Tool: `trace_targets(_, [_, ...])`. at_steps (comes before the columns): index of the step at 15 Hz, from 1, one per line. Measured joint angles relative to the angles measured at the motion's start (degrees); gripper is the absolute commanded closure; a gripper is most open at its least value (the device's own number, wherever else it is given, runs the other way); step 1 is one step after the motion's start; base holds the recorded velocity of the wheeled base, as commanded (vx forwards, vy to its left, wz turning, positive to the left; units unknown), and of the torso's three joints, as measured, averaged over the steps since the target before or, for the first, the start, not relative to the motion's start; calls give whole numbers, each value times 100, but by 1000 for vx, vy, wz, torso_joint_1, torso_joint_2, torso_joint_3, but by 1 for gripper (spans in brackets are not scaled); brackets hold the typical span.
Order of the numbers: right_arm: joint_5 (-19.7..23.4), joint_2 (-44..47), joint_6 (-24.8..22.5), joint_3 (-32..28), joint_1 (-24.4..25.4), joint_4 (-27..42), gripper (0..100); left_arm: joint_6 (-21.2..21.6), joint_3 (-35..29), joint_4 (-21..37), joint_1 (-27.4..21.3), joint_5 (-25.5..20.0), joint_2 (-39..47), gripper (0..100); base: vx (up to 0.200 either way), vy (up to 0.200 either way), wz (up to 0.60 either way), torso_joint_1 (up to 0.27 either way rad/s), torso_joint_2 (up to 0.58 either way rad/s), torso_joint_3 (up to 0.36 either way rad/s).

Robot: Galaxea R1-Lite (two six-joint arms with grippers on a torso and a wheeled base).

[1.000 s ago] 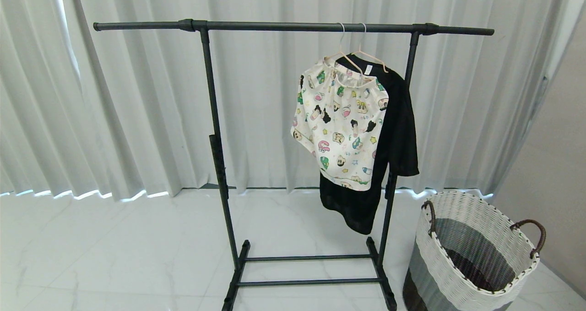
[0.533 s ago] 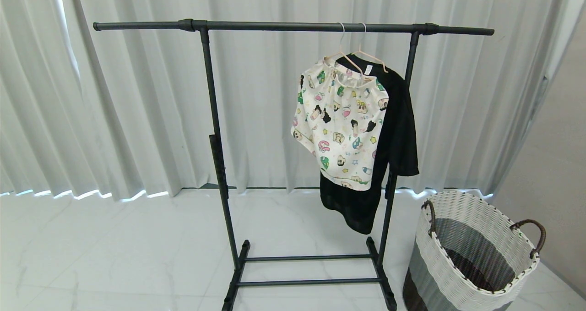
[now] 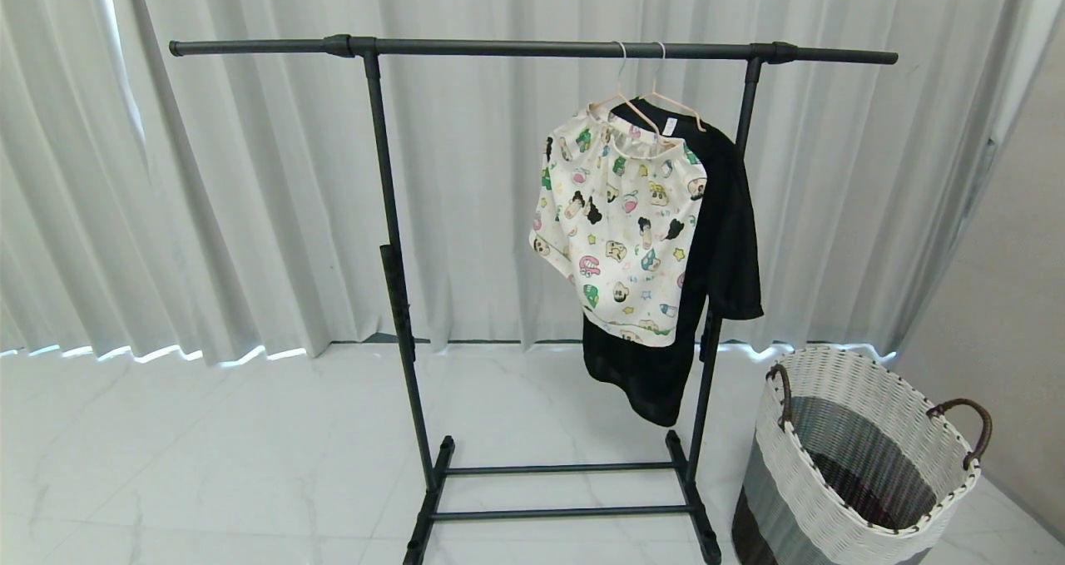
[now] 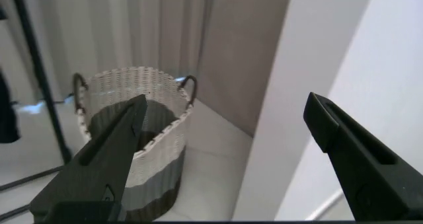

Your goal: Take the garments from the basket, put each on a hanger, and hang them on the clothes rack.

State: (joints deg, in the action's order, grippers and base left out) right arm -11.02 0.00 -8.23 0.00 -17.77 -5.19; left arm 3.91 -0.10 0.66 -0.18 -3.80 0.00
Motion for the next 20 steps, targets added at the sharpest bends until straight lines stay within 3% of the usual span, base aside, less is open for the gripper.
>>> trace_targets(3, [322, -2, 311, 0, 2, 44, 0, -55, 2, 2, 0, 22, 0, 0, 0, 0, 0, 0, 0, 0])
trace_targets(6, [1874, -2, 240, 0, 5, 161, 0, -61, 5, 2, 0, 22, 0, 0, 0, 0, 0, 0, 0, 0])
trace_targets(13, [1994, 5, 874, 0, 26, 218, 0, -68, 5, 5, 0, 22, 0, 0, 0, 0, 0, 0, 0, 0])
trace_targets(16, [2010, 173, 878, 0, 129, 227, 0, -68, 5, 5, 0, 22, 0, 0, 0, 0, 0, 0, 0, 0])
trace_targets(18, [2013, 399, 766, 0, 564, 229, 0, -68, 5, 5, 0, 22, 0, 0, 0, 0, 0, 0, 0, 0])
trace_targets(20, [2008, 600, 623, 0, 1364, 233, 0, -68, 5, 5, 0, 22, 0, 0, 0, 0, 0, 0, 0, 0])
